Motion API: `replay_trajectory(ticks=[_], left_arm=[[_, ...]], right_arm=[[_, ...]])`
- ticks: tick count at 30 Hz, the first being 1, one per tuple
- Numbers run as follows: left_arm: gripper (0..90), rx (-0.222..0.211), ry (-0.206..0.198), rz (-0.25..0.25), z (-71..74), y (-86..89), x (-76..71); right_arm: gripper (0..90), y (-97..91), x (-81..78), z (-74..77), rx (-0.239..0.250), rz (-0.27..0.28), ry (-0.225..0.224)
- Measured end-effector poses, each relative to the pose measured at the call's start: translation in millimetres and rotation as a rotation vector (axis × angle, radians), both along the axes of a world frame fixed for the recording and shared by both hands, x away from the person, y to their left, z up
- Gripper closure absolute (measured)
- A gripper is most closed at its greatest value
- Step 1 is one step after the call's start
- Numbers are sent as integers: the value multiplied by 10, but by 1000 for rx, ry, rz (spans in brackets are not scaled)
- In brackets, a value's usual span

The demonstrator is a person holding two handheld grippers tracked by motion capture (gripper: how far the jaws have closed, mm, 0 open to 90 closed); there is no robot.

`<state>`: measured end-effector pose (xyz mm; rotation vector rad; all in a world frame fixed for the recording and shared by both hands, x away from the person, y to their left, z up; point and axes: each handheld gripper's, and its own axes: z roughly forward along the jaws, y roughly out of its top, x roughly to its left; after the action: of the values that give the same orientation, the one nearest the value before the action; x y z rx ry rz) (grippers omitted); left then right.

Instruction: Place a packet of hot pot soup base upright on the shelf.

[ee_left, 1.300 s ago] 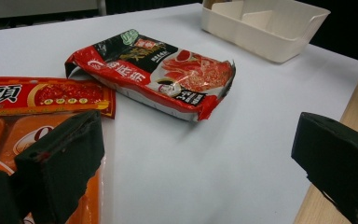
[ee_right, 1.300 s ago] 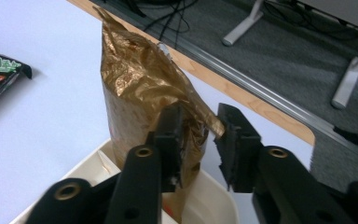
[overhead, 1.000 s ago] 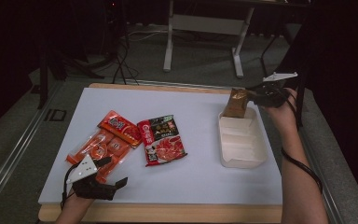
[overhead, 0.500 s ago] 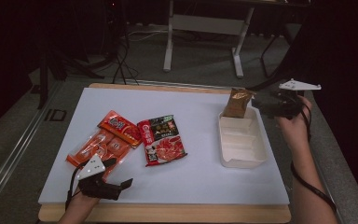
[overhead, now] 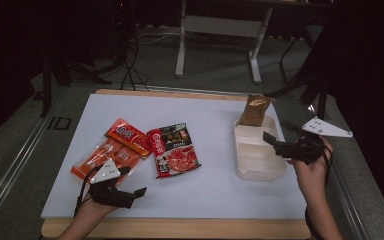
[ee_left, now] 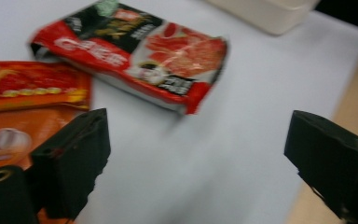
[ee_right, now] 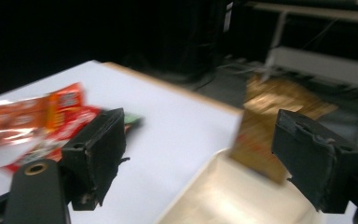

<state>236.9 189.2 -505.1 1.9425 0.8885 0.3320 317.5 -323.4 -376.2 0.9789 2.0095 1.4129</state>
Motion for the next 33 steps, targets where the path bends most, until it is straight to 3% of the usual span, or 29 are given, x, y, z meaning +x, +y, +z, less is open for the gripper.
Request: replay_trajectory(ticks=[2,4,5,6,10,15,17,19,21,23,25,27,30,33], left_arm=[[203,29,20,37,1,-31,54],[216,37,30,41,1,-50,82],[279,37,30,41,1,-50,82],[341,53,39,46,-1,-114,146],[464,114,61,67,-40,-183,308],[721,143,100,130,-90,-189,549],[809,194,101,165,-116,-216,625],[867,231,116,183,-150,-232,718],[895,245,120,205,-188,-230,812],[897,253,122,210,-219,-241,880],[899,237,134,195,-248,-268,933],[900,273,124,197,-275,-317,975],[900,299,140,200,-325,-372,1062],[899,290,153,183,-340,-413,1145]], right_arm=[[160,51,-108,-63,-7,-3,-9],[152,77,-162,-93,-5,7,-11],[152,77,-162,-93,-5,7,-11],[149,143,-289,-176,-8,26,-41],[145,228,-415,-244,32,61,-43],[137,345,-572,-288,19,54,-114],[137,368,-595,-319,52,87,-110],[137,398,-619,-357,55,96,-126],[137,420,-626,-392,38,102,-143],[138,425,-615,-430,47,108,-131],[139,425,-603,-463,44,111,-124],[139,427,-594,-493,47,112,-104],[139,443,-601,-530,38,121,-92],[139,468,-610,-540,31,139,-93]])
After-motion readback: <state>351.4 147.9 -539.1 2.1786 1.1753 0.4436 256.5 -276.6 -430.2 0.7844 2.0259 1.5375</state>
